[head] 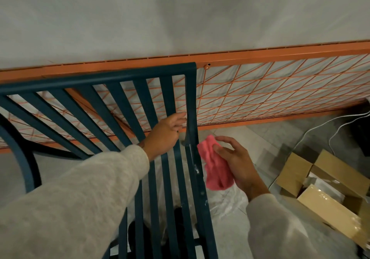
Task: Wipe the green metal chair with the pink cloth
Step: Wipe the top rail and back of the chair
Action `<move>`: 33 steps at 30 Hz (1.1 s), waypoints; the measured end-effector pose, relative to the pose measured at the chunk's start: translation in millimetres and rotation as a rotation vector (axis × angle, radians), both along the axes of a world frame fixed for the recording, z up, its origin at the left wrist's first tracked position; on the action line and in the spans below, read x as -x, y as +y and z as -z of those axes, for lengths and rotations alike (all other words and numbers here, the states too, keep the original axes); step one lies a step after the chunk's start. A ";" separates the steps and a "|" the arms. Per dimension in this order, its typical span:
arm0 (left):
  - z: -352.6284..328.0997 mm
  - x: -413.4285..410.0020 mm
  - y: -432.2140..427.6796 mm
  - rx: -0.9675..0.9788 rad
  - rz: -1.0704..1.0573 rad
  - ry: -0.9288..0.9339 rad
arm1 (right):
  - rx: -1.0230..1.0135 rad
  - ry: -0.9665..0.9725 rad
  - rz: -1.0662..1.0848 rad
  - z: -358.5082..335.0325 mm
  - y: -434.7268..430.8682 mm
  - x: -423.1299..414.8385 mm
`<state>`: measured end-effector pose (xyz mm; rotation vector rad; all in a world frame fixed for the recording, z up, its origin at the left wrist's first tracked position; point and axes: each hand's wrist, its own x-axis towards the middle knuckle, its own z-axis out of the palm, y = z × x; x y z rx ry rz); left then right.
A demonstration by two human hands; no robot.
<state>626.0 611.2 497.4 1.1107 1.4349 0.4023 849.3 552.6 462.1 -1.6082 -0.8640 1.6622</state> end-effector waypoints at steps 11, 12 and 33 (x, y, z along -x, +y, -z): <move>19.6 -5.1 -26.7 0.116 0.028 -0.079 | 0.161 0.001 0.043 36.2 -38.2 10.3; 20.5 -4.5 -26.6 0.125 0.024 -0.091 | 0.138 -0.026 0.023 37.6 -38.8 18.4; 19.6 -4.3 -24.8 0.109 0.057 -0.081 | -0.053 -0.474 -0.010 15.7 -1.2 58.3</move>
